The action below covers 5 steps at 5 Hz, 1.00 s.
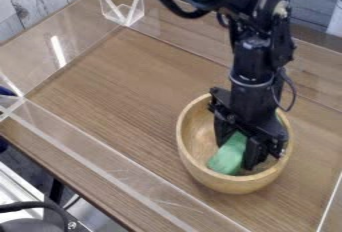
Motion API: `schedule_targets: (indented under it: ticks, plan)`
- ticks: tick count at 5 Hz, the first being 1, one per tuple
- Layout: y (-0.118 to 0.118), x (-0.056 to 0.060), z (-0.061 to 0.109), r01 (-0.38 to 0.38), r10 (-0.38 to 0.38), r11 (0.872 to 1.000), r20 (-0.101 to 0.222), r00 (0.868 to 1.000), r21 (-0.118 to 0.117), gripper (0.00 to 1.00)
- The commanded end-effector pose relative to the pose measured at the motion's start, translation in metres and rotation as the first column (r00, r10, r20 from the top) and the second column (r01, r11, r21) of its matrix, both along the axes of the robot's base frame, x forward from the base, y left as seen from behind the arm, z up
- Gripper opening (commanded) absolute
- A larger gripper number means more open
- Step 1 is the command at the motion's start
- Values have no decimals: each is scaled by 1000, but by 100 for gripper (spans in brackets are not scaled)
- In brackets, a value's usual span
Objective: Remove the green block from inside the brown bowl and put it on the table
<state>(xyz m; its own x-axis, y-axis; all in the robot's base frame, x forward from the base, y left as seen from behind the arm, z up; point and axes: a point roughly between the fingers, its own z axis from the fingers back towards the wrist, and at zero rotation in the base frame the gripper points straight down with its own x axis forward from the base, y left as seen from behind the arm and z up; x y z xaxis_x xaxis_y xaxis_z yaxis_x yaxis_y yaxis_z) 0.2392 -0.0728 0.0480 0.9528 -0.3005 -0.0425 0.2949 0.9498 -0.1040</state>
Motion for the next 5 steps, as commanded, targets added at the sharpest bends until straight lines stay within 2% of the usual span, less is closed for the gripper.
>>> schedule_targets:
  ticks: [1,3,4,5]
  plan:
    - [7,12,27,-24,24,1000,82,996,-11,0]
    - [15,16,45,-46,47,999,114,992,-15,0]
    - [30,23,63,-98,99,995,149,984,-14,0]
    - [58,37,73,-174,172,985,171,970,-4,0]
